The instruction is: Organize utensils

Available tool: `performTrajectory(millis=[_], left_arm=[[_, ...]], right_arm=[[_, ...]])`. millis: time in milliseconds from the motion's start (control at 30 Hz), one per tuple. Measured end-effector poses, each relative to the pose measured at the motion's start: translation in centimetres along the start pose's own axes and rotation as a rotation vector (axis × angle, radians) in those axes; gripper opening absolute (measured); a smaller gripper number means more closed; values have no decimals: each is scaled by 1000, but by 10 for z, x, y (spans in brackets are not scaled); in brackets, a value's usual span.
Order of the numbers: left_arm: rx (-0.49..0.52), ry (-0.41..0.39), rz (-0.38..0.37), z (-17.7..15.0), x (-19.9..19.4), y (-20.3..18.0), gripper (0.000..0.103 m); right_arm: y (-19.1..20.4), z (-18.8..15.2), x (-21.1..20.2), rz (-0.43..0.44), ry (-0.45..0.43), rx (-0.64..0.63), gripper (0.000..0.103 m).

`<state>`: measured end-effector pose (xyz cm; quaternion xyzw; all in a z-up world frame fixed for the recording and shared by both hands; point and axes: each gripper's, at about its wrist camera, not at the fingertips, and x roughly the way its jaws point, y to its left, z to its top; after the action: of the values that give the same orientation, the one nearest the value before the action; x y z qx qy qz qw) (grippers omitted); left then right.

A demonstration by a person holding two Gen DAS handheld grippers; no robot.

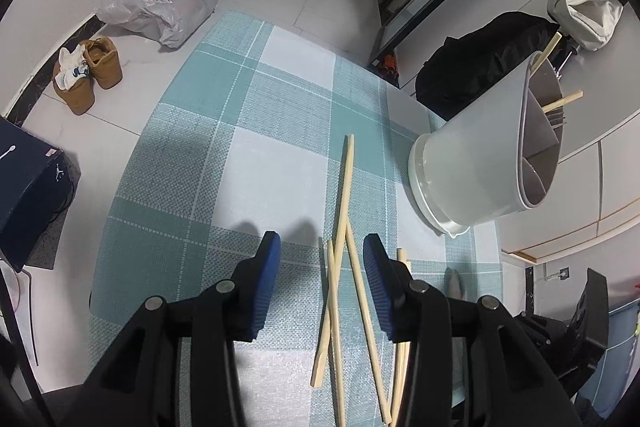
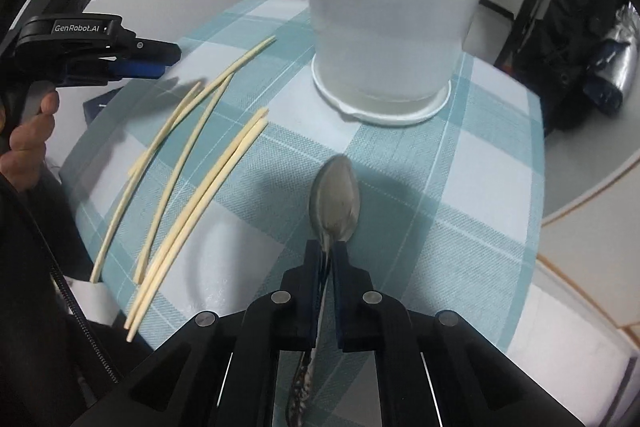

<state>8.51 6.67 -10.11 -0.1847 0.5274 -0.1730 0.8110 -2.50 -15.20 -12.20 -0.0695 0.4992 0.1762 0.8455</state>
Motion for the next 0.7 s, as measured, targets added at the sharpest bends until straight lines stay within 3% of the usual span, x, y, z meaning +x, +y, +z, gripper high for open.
performTrajectory(millis=[233, 500, 700], left_arm=[[-6, -11, 29, 0, -3, 5, 38], [74, 9, 81, -7, 4, -5, 38], [126, 49, 99, -11, 12, -15, 38]], right_arm=[[-14, 14, 14, 50, -9, 67, 34], [-1, 29, 29, -4, -22, 28, 35], [-12, 24, 25, 53, -91, 122, 34]])
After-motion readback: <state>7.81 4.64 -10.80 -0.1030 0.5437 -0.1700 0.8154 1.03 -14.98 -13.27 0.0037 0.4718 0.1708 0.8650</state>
